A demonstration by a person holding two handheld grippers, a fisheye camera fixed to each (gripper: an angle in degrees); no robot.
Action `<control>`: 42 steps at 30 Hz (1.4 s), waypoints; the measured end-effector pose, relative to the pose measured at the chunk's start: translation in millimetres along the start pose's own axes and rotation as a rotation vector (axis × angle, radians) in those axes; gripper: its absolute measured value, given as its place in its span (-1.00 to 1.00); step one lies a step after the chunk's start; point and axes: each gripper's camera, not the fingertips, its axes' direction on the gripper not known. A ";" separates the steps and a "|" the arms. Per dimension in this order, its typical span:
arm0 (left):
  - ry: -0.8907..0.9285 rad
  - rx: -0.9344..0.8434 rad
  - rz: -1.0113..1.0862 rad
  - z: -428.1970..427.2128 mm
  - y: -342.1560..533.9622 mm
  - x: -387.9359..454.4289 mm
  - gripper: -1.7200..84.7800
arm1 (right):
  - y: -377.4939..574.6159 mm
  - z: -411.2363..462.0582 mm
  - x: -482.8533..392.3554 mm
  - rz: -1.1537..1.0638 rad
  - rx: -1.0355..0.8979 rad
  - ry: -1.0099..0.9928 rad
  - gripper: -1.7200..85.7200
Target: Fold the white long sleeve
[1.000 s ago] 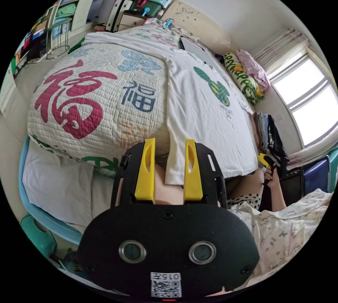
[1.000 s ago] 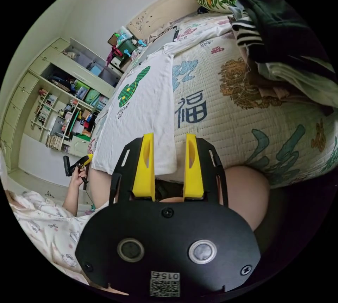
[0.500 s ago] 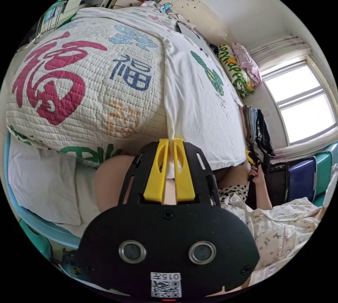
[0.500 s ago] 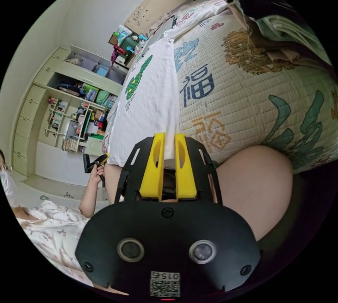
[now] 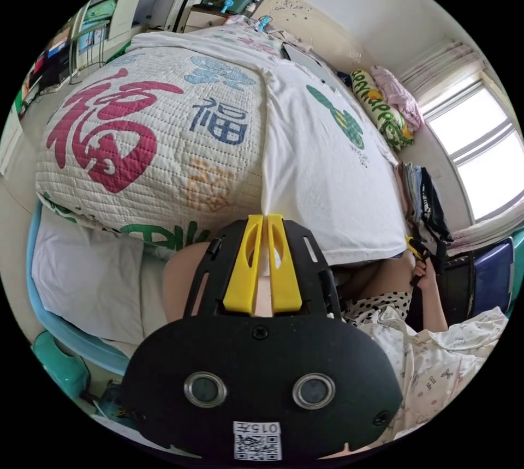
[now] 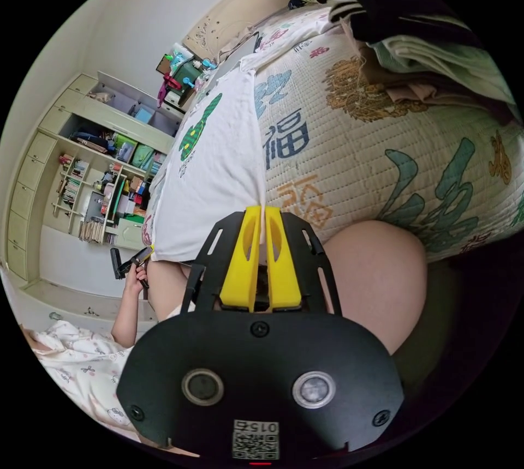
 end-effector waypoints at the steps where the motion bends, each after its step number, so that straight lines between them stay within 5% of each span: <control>1: -0.029 -0.025 0.016 2.2 -4.2 7.4 -0.95 | -0.2 0.7 0.1 0.004 -0.007 0.006 -0.96; 17: -0.083 -0.114 0.035 -15.5 -33.4 40.3 -0.96 | 11.9 10.2 7.5 -0.002 -0.044 0.029 -0.96; 42: 0.050 -0.017 -0.034 -108.2 -35.7 34.7 -0.97 | 79.4 94.0 57.4 0.061 0.002 -0.044 -0.96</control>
